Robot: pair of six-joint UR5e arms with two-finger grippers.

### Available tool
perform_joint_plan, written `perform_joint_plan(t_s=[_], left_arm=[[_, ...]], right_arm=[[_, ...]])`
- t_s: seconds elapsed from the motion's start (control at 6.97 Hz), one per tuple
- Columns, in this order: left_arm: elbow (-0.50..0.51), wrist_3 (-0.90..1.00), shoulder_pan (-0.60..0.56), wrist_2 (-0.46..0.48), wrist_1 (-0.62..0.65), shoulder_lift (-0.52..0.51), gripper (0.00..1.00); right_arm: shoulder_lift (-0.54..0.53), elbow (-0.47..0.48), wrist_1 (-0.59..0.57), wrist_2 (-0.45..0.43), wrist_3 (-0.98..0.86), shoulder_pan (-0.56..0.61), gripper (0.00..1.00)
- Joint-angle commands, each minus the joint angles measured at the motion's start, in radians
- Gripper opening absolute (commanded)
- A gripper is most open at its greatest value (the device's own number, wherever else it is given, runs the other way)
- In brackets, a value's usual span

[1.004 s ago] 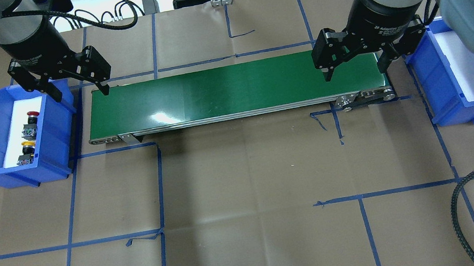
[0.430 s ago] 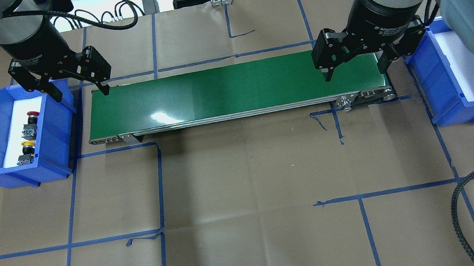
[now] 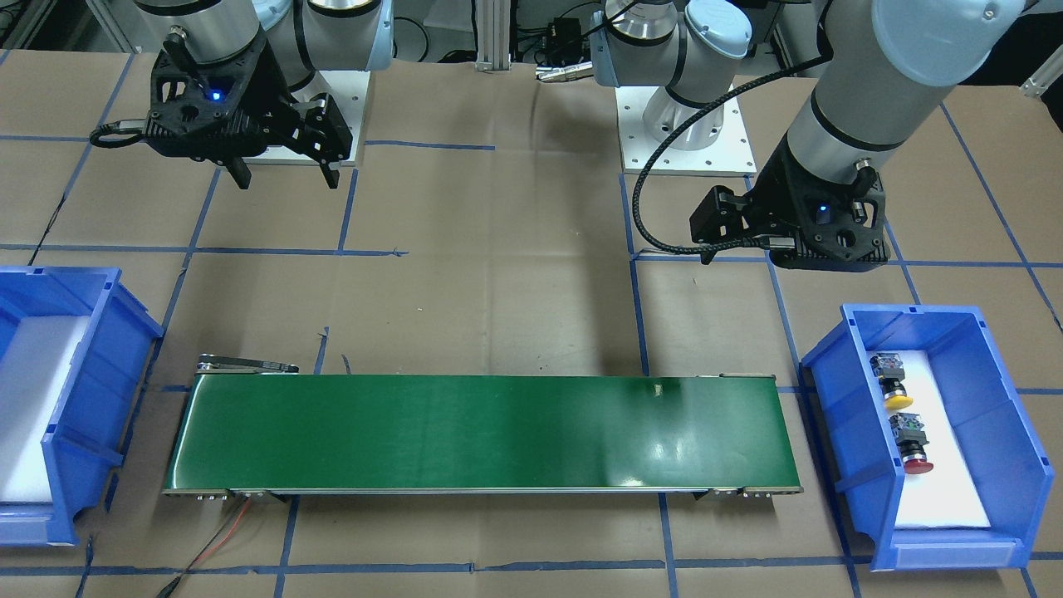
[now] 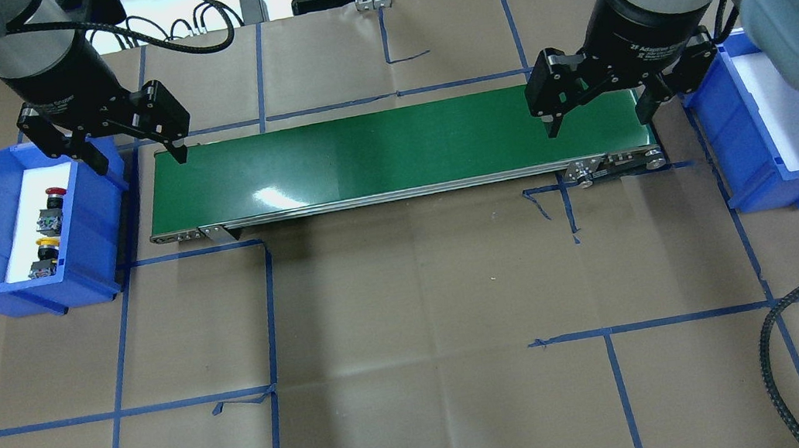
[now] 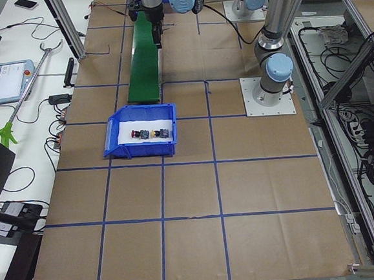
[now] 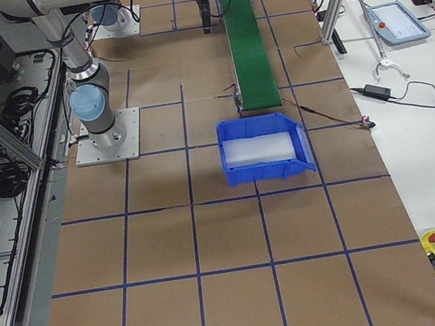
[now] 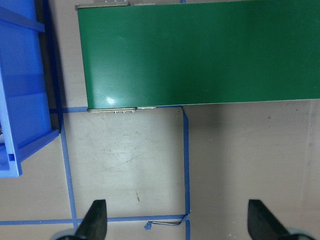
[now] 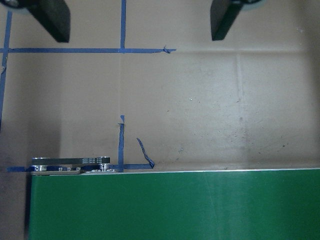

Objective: Transport two buttons from left to right
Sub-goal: 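Move the left gripper down toward the blue bin holding the buttons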

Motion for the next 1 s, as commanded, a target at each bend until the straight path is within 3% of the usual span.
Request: perform_joint_plan(t_s=[0.0, 0.29, 0.86], left_arm=[[0.01, 0.004, 0.006, -0.002, 0.002, 0.003, 1.0], [0.013, 0.037, 0.081, -0.004, 0.013, 0.004, 1.0], [0.01, 0.305, 0.363, 0.005, 0.019, -0.011, 1.0]], right_arm=[[0.002, -0.002, -0.001, -0.001, -0.005, 0.0, 1.0], [0.002, 0.0, 0.001, -0.001, -0.006, -0.002, 1.0], [0.0, 0.0, -0.001, -0.001, -0.008, 0.0, 1.0]])
